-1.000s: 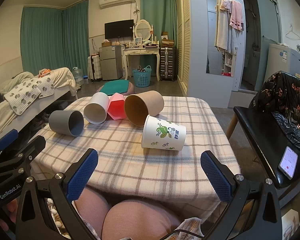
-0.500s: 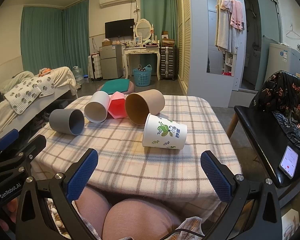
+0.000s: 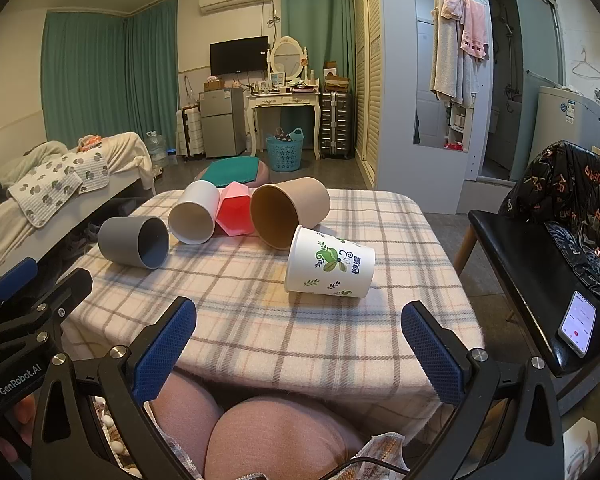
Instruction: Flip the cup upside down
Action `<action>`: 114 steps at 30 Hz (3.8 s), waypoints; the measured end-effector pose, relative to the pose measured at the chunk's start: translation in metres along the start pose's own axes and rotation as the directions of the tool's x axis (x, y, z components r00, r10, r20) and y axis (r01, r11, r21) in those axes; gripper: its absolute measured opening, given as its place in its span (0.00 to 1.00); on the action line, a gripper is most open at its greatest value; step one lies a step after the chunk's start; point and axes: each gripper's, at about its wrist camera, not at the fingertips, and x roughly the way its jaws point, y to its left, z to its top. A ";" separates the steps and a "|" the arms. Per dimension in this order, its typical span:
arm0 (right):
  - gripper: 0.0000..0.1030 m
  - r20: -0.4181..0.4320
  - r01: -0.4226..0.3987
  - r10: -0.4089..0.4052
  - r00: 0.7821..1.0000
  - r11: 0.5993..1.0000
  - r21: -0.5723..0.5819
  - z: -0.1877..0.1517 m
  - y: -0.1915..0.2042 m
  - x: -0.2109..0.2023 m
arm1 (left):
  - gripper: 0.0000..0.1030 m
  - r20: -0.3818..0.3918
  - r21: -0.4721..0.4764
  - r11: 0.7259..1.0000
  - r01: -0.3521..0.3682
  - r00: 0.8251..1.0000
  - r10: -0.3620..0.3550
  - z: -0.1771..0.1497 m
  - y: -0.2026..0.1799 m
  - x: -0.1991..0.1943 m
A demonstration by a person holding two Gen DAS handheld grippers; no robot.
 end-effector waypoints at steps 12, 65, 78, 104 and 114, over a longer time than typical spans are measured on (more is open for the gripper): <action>1.00 0.007 0.006 -0.006 1.000 1.000 -0.001 0.014 -0.001 0.000 | 0.97 -0.004 0.002 1.000 0.010 1.000 -0.010 0.017 -0.003 0.004; 1.00 -0.526 0.008 0.156 0.836 0.955 0.296 0.127 -0.017 0.287 | 0.97 -0.144 -0.014 1.000 0.002 0.990 -0.004 0.078 0.034 0.155; 0.90 -0.482 -0.065 0.198 0.853 0.958 0.278 0.134 -0.006 0.261 | 0.97 -0.128 -0.044 0.999 -0.002 0.992 -0.003 0.081 0.045 0.141; 0.89 -0.366 -0.149 0.149 0.918 0.988 0.029 0.050 0.078 0.143 | 0.97 -0.216 -0.085 0.990 -0.112 0.972 0.091 0.016 0.095 0.084; 0.91 -0.368 -0.147 0.136 0.920 0.989 -0.004 0.035 0.076 0.143 | 0.97 -0.220 -0.073 0.991 -0.116 0.971 0.097 0.019 0.092 0.083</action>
